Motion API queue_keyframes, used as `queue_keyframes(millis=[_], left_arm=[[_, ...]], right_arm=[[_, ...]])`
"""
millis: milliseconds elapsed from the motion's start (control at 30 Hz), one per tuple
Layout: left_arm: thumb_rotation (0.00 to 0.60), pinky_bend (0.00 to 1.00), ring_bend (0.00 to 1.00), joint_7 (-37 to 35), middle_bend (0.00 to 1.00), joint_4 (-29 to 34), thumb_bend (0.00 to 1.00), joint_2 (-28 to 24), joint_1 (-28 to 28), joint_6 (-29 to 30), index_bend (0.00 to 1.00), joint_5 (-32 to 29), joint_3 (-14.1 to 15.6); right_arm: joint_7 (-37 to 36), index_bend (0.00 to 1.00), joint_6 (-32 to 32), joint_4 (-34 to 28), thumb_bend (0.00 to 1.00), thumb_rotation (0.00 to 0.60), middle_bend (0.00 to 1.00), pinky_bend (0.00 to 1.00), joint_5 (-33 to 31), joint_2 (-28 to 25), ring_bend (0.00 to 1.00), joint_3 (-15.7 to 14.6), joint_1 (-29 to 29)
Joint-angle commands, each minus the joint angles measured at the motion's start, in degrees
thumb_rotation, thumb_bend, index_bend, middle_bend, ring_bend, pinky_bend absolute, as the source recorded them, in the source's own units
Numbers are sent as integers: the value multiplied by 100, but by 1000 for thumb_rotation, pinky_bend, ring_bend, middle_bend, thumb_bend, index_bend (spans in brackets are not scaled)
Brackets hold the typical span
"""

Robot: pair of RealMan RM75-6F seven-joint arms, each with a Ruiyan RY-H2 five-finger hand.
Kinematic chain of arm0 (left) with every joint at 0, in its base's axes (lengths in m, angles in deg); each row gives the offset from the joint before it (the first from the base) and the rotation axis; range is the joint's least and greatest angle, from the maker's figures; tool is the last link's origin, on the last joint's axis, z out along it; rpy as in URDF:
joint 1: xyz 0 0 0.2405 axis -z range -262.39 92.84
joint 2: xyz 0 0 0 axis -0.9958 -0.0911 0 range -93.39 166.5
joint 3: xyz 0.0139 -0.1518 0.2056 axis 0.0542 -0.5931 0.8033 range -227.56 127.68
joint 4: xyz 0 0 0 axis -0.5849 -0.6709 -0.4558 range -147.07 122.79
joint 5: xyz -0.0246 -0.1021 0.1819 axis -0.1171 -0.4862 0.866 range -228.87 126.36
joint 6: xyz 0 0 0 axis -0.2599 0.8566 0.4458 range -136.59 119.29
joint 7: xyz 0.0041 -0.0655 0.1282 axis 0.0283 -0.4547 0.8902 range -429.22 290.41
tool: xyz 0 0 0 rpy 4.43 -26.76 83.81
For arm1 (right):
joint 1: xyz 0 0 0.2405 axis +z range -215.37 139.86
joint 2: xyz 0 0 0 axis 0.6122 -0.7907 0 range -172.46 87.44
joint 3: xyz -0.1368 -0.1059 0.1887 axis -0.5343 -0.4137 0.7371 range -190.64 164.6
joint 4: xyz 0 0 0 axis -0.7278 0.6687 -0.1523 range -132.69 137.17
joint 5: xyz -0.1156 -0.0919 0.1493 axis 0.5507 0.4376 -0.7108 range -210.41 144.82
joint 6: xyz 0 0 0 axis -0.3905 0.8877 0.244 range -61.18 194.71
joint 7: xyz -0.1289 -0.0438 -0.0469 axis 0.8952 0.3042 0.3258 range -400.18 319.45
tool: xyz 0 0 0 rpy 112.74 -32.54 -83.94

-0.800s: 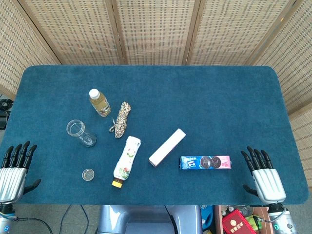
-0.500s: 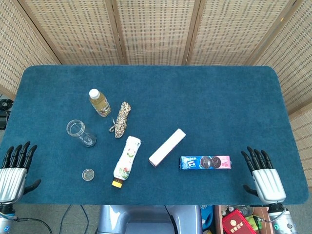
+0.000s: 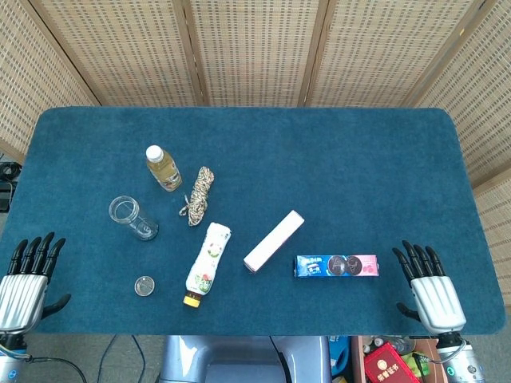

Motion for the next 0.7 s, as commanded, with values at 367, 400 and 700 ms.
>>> queue_keyframes(millis=[367,400,700], left_arm=[[600,0,0,-699,0,30,91,-350,234,-113,36,723,231],[600,0,0,-760,0,52,90,-388,261,-128,58,772,242],[600,0,0,-819,0,137,176,-537,501,-598,268,893,366]], right_arm=[[-61,0,30,9,0,600,0,0,-16,-25,0,16,-10],[-58,0,30,8,0,600,0,0,-10,-27,0,12,-10],[-127,0,47,9,0,600,0,0,-28,-44,0,25,-18]])
